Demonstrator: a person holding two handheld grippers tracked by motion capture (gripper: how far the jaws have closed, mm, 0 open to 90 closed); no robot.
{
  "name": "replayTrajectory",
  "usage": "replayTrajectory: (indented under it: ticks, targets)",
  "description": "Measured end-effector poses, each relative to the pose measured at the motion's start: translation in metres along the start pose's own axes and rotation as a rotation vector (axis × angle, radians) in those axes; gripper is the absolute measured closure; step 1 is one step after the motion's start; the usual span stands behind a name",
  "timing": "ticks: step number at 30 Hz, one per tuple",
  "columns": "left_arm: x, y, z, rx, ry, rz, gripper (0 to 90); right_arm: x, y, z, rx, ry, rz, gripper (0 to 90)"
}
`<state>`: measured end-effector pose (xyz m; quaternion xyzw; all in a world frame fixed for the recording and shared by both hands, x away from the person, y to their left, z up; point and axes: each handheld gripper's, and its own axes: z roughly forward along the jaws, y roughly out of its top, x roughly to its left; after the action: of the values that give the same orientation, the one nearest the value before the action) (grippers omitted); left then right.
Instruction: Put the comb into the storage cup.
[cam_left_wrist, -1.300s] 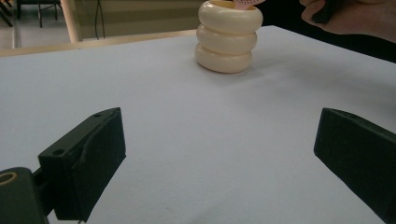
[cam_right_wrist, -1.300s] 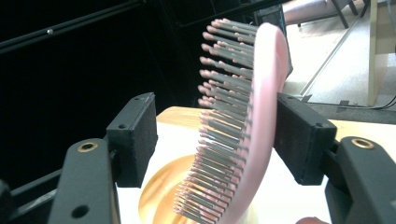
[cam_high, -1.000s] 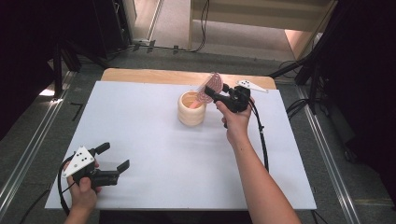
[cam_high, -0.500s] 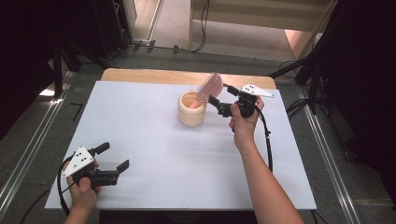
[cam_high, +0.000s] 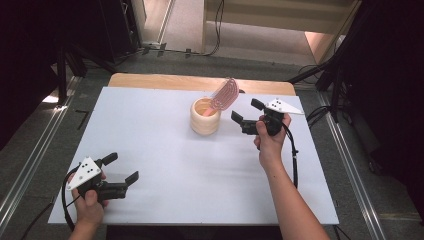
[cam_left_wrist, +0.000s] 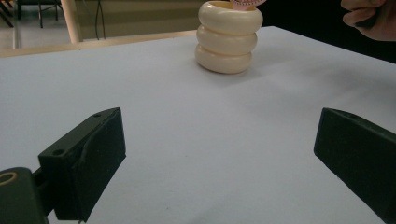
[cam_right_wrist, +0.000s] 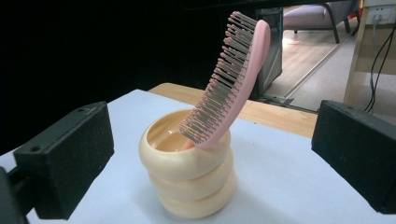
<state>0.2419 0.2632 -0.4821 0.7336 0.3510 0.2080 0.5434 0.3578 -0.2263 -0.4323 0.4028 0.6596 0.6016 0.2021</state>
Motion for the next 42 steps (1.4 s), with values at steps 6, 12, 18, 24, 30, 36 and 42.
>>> replayTrajectory:
  ticks: [6,12,18,24,30,36,42]
  targets:
    - [0.0,0.0,0.0,0.002,0.001,0.003,2.7,-0.001,-0.005,-0.014,-0.006,-0.003,-0.006,0.0]
    - [0.0,0.0,0.0,0.004,0.002,0.004,2.7,-0.002,-0.009,-0.025,-0.011,-0.006,-0.011,0.0]
    - [0.0,0.0,0.0,0.0,-0.001,0.001,2.7,-0.002,-0.014,-0.036,-0.014,-0.009,-0.022,0.0]
    - [0.0,0.0,0.0,0.0,-0.001,0.0,2.7,-0.005,-0.02,-0.05,-0.018,-0.021,-0.024,0.0]
    - [0.0,0.0,0.0,0.004,0.002,0.003,2.7,-0.007,-0.027,-0.064,-0.03,-0.033,-0.03,0.0]
    - [0.0,0.0,0.0,0.003,0.003,0.001,2.7,-0.008,-0.033,-0.078,-0.03,-0.046,-0.038,0.0]
    - [0.0,0.0,0.0,0.002,0.003,0.0,2.7,-0.009,-0.039,-0.092,-0.031,-0.056,-0.036,0.0]
